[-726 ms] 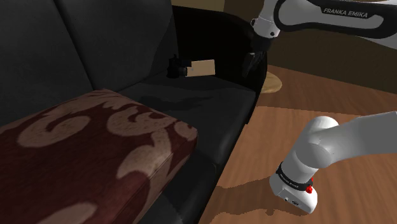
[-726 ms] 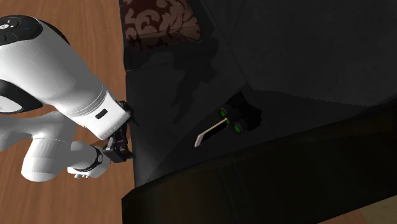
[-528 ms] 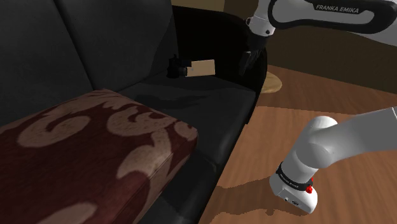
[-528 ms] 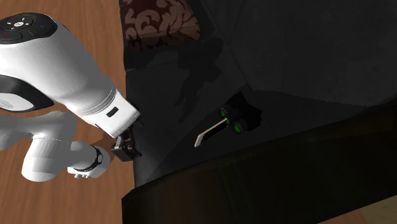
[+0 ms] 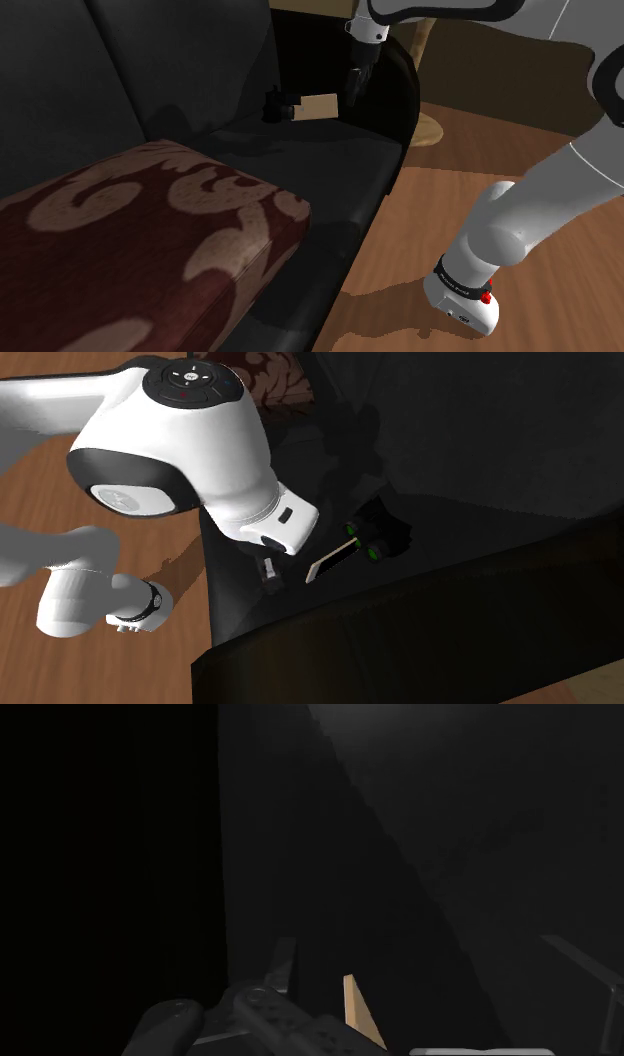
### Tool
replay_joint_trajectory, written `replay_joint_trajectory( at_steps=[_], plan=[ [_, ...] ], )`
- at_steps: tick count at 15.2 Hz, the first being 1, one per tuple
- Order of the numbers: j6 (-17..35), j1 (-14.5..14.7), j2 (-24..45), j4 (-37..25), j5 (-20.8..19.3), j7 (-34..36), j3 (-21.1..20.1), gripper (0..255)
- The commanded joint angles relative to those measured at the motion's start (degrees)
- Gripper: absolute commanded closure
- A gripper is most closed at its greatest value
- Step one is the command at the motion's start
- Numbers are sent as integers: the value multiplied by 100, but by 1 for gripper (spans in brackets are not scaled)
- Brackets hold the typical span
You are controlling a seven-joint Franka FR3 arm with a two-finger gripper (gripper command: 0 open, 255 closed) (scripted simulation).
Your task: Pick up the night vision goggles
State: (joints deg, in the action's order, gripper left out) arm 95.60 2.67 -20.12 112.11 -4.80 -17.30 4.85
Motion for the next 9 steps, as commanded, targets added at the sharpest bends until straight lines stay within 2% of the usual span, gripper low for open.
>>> replay_joint_trajectory(
  at_steps=[1,9],
  plan=[
    [-153,79,565,-582,61,-248,14,0],
    [-1099,247,2893,-3330,286,-1167,-58,0]
  ],
)
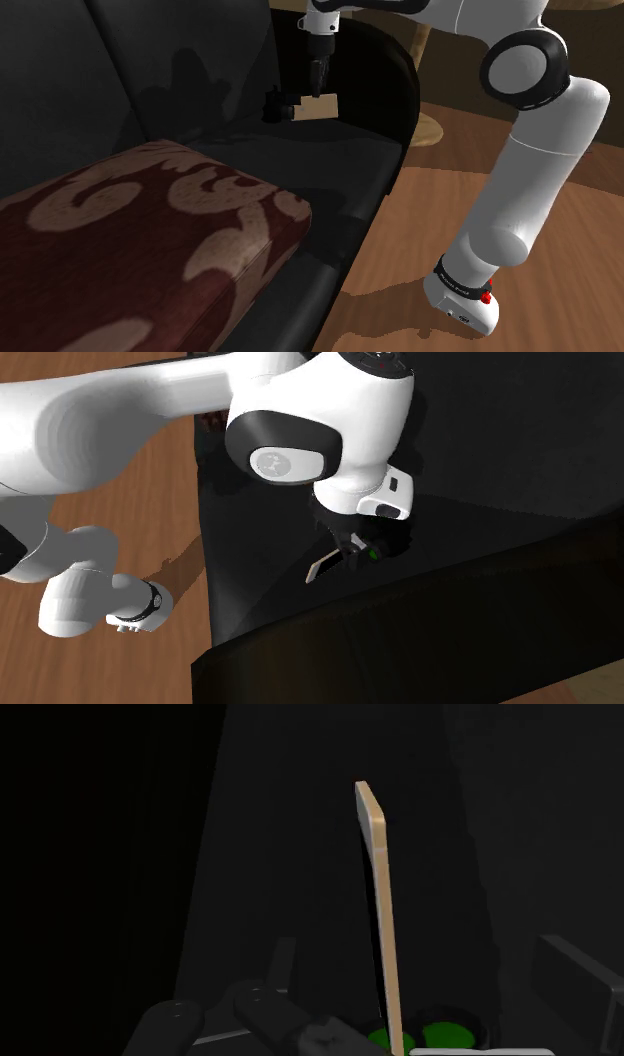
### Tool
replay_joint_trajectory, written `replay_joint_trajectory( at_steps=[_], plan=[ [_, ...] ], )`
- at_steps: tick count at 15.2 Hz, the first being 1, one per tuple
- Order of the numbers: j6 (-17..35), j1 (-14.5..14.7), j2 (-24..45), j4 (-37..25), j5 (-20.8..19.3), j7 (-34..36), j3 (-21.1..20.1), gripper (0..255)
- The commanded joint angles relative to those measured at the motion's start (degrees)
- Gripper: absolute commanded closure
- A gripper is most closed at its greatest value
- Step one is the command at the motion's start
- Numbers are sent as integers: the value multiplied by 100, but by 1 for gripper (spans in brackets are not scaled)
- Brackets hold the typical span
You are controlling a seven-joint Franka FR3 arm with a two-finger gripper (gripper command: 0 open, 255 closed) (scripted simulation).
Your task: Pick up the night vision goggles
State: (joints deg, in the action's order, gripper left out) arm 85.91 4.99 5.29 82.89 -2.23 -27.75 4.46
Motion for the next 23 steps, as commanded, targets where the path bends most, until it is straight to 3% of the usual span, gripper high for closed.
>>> replay_joint_trajectory(
  at_steps=[1,3,4,11,13,14,23],
  plan=[
    [-306,27,680,-846,48,-225,-45,0],
    [-729,49,1401,-1858,76,-421,-104,0],
    [-761,48,1453,-1934,77,-433,-111,0],
    [-28,62,1179,-926,64,-401,-116,0],
    [-28,62,1178,-925,64,-401,-116,0],
    [-37,65,1188,-943,65,-397,-117,255],
    [-28,62,1178,-926,64,-401,-116,255]
  ],
)
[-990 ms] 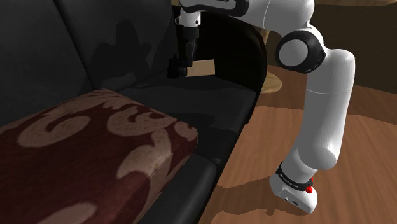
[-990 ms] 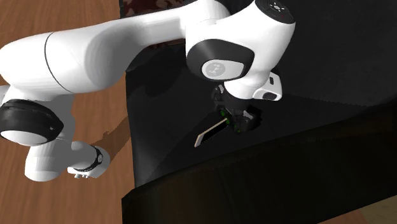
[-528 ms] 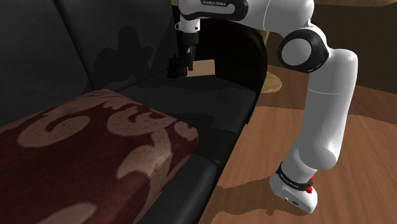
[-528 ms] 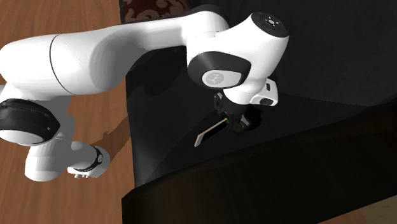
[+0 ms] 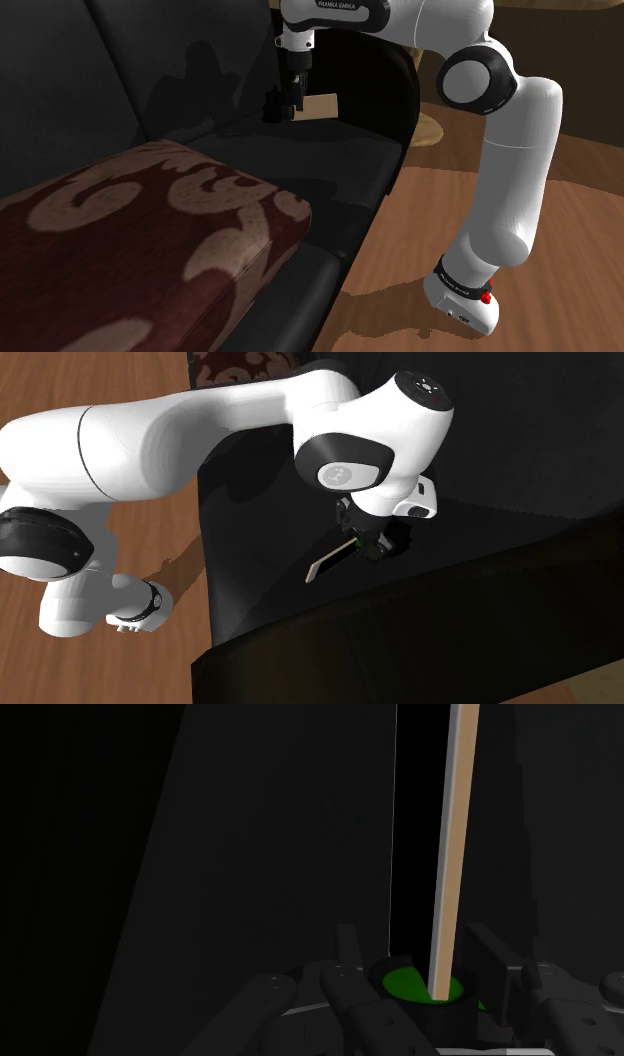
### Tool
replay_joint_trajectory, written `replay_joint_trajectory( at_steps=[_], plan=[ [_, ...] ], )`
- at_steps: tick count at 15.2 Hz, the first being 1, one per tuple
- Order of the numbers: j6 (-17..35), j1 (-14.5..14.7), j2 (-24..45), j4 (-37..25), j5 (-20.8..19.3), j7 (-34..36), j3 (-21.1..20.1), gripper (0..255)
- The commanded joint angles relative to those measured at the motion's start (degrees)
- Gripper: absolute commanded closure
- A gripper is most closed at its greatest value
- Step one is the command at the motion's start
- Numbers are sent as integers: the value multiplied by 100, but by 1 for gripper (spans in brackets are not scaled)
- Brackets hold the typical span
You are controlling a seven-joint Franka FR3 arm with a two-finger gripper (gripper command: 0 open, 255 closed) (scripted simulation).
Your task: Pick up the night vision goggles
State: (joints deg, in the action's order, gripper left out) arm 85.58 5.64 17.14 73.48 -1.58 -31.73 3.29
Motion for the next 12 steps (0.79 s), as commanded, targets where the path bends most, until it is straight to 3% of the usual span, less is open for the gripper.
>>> replay_joint_trajectory(
  at_steps=[1,12],
  plan=[
    [-85,-3,19,-101,0,-7,2,255],
    [-1237,-33,542,-1777,24,-59,8,255]
  ],
)
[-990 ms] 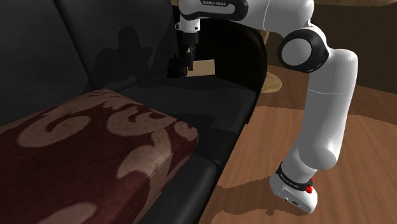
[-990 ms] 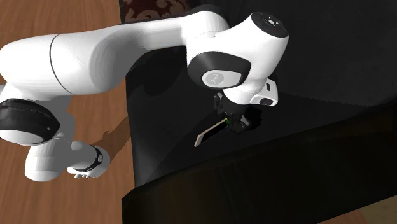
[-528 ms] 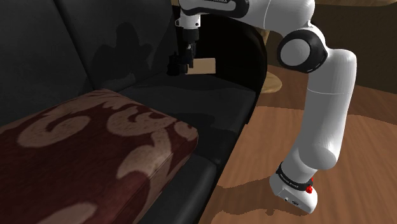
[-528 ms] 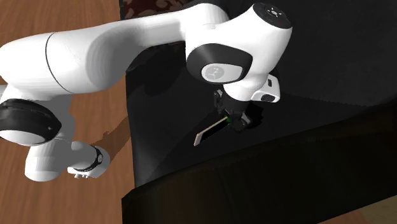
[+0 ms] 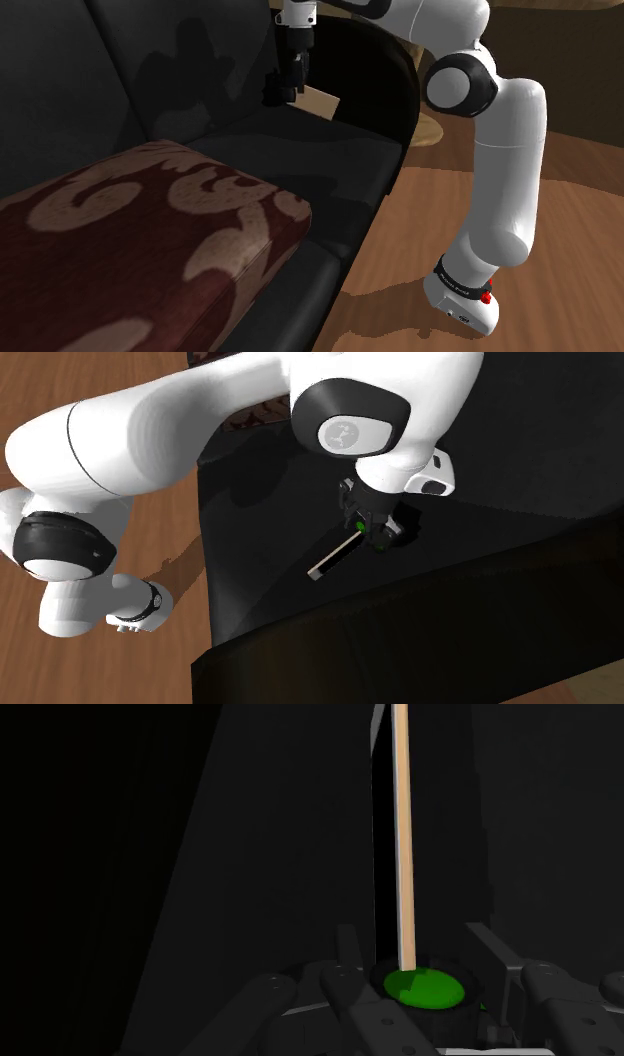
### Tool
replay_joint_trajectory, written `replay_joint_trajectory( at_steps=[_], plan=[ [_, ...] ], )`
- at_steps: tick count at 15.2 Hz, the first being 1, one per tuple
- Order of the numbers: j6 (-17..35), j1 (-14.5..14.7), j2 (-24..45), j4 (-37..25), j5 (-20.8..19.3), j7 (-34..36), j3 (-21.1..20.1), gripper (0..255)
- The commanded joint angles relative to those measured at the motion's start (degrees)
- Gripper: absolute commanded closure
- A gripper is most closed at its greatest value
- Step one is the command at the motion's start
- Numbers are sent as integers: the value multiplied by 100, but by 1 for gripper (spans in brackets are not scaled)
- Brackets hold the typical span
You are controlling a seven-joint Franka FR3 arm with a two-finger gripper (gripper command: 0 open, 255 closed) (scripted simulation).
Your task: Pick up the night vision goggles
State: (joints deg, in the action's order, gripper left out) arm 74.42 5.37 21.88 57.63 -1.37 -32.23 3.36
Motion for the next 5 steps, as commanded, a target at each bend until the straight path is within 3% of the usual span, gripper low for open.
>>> replay_joint_trajectory(
  at_steps=[1,3,5],
  plan=[
    [-251,-11,151,-404,7,-15,2,255],
    [-541,-25,352,-895,16,-29,4,255],
    [-563,-26,368,-934,16,-29,3,255]
  ],
)
